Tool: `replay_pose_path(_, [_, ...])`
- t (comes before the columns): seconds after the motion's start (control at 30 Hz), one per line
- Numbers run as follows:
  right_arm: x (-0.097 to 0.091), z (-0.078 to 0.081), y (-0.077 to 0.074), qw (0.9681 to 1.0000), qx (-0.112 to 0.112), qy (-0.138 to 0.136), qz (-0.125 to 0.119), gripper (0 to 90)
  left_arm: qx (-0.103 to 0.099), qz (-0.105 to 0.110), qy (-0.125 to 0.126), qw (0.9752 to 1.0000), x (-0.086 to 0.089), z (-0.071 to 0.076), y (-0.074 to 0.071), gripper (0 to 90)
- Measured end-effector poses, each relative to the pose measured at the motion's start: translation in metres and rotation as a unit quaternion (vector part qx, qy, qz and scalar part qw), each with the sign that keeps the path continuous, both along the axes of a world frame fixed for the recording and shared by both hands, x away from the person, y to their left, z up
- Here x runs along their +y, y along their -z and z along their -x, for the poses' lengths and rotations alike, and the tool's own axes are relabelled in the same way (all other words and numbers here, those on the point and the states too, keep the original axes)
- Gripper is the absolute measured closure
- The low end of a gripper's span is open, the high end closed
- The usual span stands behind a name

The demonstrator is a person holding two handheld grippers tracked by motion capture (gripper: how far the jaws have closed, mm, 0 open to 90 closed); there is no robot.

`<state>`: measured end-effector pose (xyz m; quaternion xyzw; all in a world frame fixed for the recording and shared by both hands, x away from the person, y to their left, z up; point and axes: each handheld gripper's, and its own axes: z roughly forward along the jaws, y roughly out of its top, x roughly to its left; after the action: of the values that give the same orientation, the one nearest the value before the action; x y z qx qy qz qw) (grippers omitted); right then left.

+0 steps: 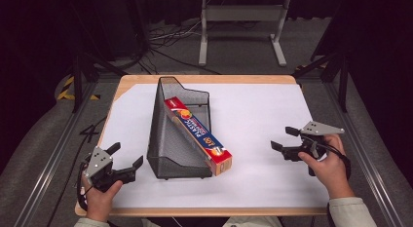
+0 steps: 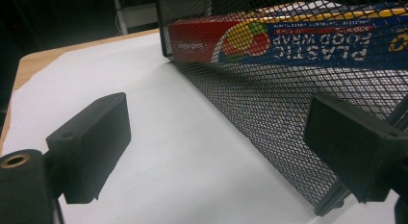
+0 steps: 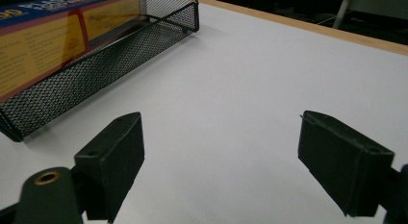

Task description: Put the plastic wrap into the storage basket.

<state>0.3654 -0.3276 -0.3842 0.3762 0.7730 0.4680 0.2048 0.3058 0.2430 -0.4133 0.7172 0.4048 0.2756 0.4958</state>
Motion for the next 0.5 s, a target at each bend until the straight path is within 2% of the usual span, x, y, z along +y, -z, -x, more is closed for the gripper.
replay_pose_path(0.23, [-0.001, 0.001, 0.021, 0.9999, -0.013, 0.002, -0.002, 14.5, -0.002, 0.001, 0.001, 1.0, 0.0, -0.001, 0.0, 10.1])
replay_pose_path(0.5, [-0.002, 0.002, 0.041, 0.9999, 0.008, 0.005, 0.008, 13.6, 0.001, -0.001, 0.005, 1.0, 0.0, -0.002, 0.001, 10.0])
